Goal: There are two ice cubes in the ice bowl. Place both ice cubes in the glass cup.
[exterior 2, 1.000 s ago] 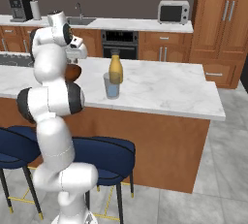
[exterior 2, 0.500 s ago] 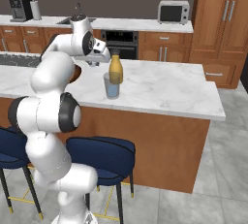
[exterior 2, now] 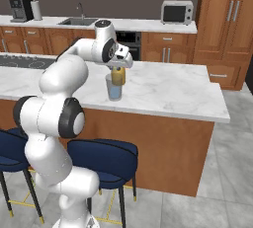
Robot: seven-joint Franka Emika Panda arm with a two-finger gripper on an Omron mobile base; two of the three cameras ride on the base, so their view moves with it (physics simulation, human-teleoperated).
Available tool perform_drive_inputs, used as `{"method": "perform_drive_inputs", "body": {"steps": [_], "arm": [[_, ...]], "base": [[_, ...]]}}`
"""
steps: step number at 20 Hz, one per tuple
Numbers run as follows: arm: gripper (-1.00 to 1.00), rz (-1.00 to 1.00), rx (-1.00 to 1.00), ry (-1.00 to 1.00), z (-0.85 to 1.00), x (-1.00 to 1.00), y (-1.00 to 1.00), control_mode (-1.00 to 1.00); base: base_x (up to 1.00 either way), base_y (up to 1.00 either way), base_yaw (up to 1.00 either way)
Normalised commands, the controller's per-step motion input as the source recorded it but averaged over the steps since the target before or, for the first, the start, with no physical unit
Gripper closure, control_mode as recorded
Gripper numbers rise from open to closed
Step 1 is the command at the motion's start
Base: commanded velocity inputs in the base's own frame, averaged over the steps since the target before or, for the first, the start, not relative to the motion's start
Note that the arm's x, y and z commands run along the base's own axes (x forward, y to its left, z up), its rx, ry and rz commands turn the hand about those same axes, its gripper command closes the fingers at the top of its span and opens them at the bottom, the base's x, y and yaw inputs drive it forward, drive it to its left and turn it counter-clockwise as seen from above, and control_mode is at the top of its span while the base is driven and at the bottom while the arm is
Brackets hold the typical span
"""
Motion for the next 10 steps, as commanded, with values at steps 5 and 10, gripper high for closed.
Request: {"method": "perform_drive_inputs", "body": {"steps": [5,10], "arm": [[1.00,0.00,0.00,0.00,-0.01,0.00,0.01,-1.00],[1.00,0.00,0.00,0.01,-0.01,0.00,0.14,-1.00]], "base": [[0.00,0.00,0.00],[0.00,0.00,0.00]]}}
